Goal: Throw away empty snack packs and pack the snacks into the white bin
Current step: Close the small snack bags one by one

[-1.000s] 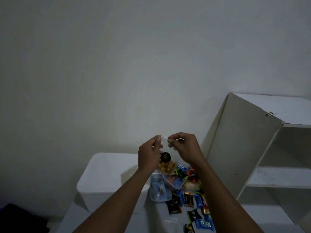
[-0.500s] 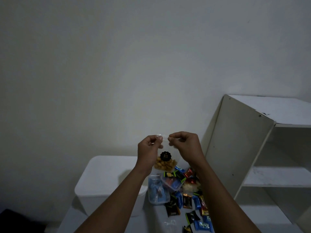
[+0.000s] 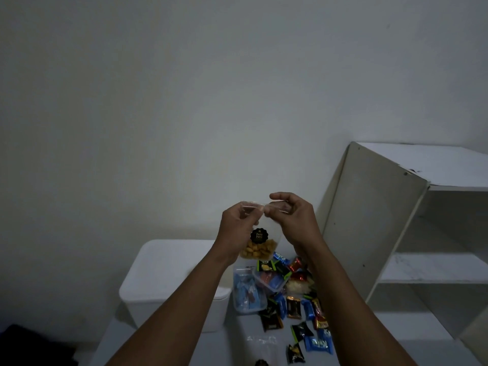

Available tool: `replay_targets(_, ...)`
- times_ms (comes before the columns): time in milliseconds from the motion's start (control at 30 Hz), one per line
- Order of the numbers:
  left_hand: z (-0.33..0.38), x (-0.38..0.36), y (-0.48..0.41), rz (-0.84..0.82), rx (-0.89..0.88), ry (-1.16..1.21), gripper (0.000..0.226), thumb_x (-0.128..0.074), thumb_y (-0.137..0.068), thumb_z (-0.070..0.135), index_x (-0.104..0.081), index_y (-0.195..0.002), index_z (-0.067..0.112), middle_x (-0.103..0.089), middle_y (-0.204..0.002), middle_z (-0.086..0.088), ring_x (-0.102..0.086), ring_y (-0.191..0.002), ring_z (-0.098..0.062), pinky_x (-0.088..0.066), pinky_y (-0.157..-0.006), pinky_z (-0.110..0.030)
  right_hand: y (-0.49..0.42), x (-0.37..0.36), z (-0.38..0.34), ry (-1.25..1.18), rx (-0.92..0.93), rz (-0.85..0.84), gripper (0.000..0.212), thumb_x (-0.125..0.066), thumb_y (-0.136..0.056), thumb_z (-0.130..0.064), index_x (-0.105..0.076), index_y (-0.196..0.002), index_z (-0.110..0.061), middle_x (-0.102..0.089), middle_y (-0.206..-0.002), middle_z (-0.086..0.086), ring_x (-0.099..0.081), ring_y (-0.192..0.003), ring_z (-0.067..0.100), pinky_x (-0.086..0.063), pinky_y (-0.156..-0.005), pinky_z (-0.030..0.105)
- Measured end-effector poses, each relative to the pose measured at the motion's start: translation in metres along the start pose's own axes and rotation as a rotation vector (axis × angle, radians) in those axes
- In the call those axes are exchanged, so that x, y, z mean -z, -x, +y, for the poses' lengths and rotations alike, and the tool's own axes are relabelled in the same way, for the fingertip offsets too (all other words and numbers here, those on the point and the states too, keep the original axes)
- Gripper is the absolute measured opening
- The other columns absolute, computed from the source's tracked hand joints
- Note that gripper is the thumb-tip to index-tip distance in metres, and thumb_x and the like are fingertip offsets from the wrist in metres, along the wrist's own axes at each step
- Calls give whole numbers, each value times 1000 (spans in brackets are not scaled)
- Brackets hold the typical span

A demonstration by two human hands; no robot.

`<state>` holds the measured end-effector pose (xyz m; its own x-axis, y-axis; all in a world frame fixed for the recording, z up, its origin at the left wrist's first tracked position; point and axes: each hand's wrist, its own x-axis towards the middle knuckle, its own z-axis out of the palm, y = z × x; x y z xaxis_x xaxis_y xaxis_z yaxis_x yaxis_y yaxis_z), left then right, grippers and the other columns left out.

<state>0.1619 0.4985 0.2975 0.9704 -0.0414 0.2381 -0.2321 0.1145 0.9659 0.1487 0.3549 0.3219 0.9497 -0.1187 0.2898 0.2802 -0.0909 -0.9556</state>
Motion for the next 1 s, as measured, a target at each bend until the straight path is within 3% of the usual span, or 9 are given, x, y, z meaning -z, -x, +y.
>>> replay_targets(133,2,3,1,51,42,93,6,-67,-93,19,-70,-89,19,-69,-76,7,-60,-75,-12,-50,-75,-35,3,-1,-2,-110,-88,-9,23,-78,-84,-14,-71,-106,-11,-77,-90,11,-74,-89,25,-58,-88,45)
replay_targets(233,3,7,0,92,66,144,3,-68,-92,19,-70,-90,17,-67,-73,5,-60,-73,-12,-48,-76,-34,6,-3,1,-165,-138,10,21,-74,-88,-23,-72,-95,-4,-76,-87,8,-72,-88,20,-56,-91,51)
replay_targets(400,6,8,0,71,96,209,4,-73,-88,20,-73,-85,17,-66,-74,3,-59,-72,-14,-49,-73,-34,8,-6,1,-137,-101,44,17,-73,-88,-28,-69,-74,-18,-76,-89,6,-69,-95,19,-52,-92,52)
replay_targets(633,9,11,-2,-36,81,94,4,-74,-87,20,-73,-84,18,-70,-78,1,-60,-73,-14,-47,-74,-35,13,-7,-4,-46,-99,-47,20,-72,-88,-35,-75,-90,-15,-77,-90,5,-73,-92,17,-54,-89,52)
replay_targets(733,8,5,2,-74,95,114,5,-71,-89,21,-73,-87,17,-74,-86,-6,-61,-73,-15,-48,-74,-34,14,-13,-3,-21,-66,-10,17,-71,-90,-32,-74,-79,-18,-77,-88,7,-72,-92,21,-53,-91,52)
replay_targets(867,7,-2,5,46,126,253,13,-68,-92,24,-73,-89,13,-72,-82,0,-66,-73,-16,-52,-72,-32,16,-16,0,-63,-77,112,23,-70,-91,-34,-70,-78,-14,-77,-89,2,-70,-95,17,-53,-91,46)
replay_targets(1000,7,0,5,99,99,227,17,-63,-95,25,-72,-88,13,-68,-80,2,-66,-73,-17,-49,-74,-34,18,-9,2,-44,-95,67,26,-71,-89,-36,-74,-86,-11,-77,-90,4,-70,-99,23,-54,-90,49)
